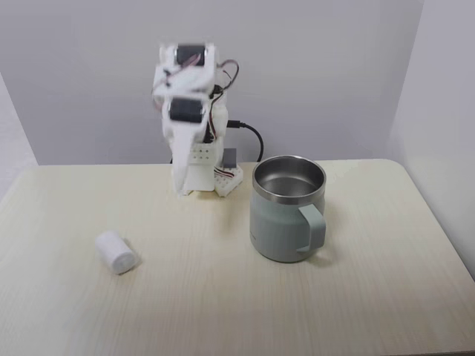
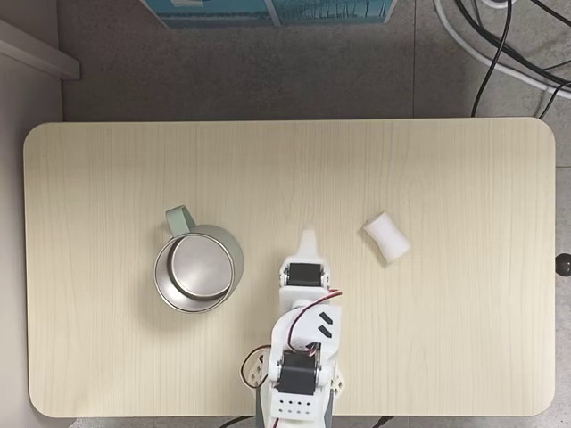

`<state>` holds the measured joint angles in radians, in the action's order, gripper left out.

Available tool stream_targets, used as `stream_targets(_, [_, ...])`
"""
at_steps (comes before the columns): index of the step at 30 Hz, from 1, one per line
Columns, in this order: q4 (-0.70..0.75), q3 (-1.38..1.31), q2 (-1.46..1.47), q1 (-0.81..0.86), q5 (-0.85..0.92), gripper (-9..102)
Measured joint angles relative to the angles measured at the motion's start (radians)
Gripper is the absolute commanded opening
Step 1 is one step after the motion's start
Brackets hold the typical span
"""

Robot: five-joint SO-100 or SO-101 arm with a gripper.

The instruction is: Grasp a dressing and put it in the cup.

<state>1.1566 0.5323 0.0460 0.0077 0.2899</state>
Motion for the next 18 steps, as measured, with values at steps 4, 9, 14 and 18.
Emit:
stream_targets(4, [0.11, 0.235, -0.195, 0.044, 0.219, 10])
stream_targets(9, [0.318, 0.578, -0.569, 0.114, 0.546, 19])
stream_targets(14, [0.505, 0.816, -0.882, 0.161, 0.881, 22])
stream_targets(18, [0.548, 0.838, -0.925, 0.224, 1.175, 22])
